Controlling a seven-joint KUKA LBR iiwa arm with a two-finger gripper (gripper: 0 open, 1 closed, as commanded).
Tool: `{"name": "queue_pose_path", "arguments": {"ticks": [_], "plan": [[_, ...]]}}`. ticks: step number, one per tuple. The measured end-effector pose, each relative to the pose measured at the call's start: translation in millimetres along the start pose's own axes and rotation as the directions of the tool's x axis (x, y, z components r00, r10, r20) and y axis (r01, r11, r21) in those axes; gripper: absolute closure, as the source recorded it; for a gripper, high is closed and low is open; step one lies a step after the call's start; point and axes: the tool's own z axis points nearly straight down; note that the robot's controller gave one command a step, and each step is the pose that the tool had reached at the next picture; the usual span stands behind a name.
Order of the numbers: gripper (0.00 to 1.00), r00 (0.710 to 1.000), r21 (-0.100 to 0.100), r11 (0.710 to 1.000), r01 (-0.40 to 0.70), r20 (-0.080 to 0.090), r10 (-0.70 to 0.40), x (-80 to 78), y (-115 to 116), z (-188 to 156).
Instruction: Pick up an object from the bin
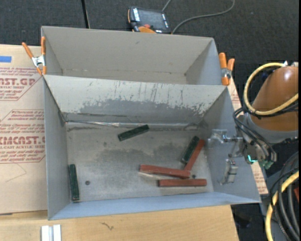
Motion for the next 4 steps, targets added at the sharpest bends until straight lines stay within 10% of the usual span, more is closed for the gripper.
{"name": "queue_pose_path", "arguments": {"ticks": [1,2,3,4], "plan": [[0.00,1.000,0.002,1.000,-0.006,0.019,0.006,-3.0,31.5,124.8],[1.00,1.000,0.002,1.000,-0.004,0.010,0.004,-1.3,30.7,121.8],[1.00,0.999,0.002,0.999,-0.049,0.019,0.049,-16.4,32.2,-131.0],[0.00,0.999,0.001,0.999,-0.049,0.010,0.049,-15.2,32.4,-126.8]]}}
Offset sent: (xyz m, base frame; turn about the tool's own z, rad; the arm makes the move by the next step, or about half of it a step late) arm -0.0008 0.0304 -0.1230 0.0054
